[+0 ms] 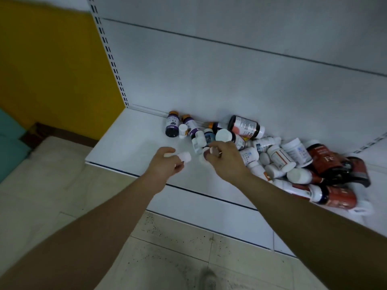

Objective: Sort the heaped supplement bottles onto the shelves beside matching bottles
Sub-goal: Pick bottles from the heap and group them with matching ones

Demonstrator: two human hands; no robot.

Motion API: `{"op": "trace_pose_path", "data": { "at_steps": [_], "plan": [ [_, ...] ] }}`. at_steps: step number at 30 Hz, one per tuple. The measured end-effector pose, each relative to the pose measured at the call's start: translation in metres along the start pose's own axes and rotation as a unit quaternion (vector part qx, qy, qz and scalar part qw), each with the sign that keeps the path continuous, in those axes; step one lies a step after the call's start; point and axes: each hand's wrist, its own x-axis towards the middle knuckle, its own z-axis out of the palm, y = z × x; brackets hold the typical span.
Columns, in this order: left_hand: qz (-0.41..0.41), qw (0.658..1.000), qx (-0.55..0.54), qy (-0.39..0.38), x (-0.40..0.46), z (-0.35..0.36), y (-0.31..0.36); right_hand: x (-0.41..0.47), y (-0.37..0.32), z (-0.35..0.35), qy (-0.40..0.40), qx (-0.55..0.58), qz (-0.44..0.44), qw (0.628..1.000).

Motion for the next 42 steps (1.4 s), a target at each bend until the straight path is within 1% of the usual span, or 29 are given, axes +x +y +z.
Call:
{"op": "trace_pose_path", "data": {
  "at_steps": [1,2,5,7,10,14,19,24,27,30,33,36,39,42],
  "plan": [
    [-0.020,0.998,-0.063,-0.012,-0.016,-0.006,0.009,-0.009,-0.012,-0.006,0.015,0.058,0.029,0.998],
    [-0.029,0.995,-0.095,-0.022,-0.032,-0.012,0.018,-0.019,-0.025,-0.012,0.026,0.117,0.052,0.991],
    [-0.016,0.987,-0.147,-0.066,-0.079,-0.030,0.044,-0.050,-0.064,-0.028,0.031,0.267,0.100,0.958],
    [-0.004,0.979,-0.172,-0.107,-0.108,-0.040,0.061,-0.070,-0.089,-0.038,0.035,0.331,0.107,0.937],
    [0.022,0.963,-0.209,-0.170,-0.148,-0.049,0.089,-0.096,-0.125,-0.057,0.029,0.421,0.087,0.902],
    [0.062,0.943,-0.221,-0.239,-0.193,-0.053,0.125,-0.131,-0.164,-0.093,0.031,0.426,0.017,0.904],
    [0.105,0.929,-0.214,-0.284,-0.242,-0.042,0.159,-0.157,-0.194,-0.141,0.039,0.422,-0.045,0.905],
    [0.140,0.910,-0.212,-0.328,-0.280,-0.017,0.185,-0.172,-0.208,-0.195,0.064,0.396,-0.116,0.909],
    [0.156,0.904,-0.202,-0.344,-0.297,0.004,0.198,-0.178,-0.206,-0.225,0.074,0.408,-0.142,0.899],
    [0.198,0.901,-0.179,-0.341,-0.309,0.027,0.208,-0.180,-0.203,-0.254,0.082,0.446,-0.136,0.881],
    [0.234,0.904,-0.131,-0.332,-0.315,0.046,0.218,-0.180,-0.200,-0.280,0.108,0.451,-0.135,0.876],
    [0.280,0.907,-0.072,-0.305,-0.315,0.056,0.227,-0.178,-0.195,-0.298,0.113,0.419,-0.144,0.890],
    [0.304,0.913,-0.032,-0.271,-0.314,0.057,0.238,-0.170,-0.197,-0.306,0.104,0.373,-0.151,0.910],
    [0.342,0.913,0.023,-0.224,-0.309,0.050,0.253,-0.159,-0.208,-0.306,0.092,0.367,-0.159,0.912]
  ]
}}
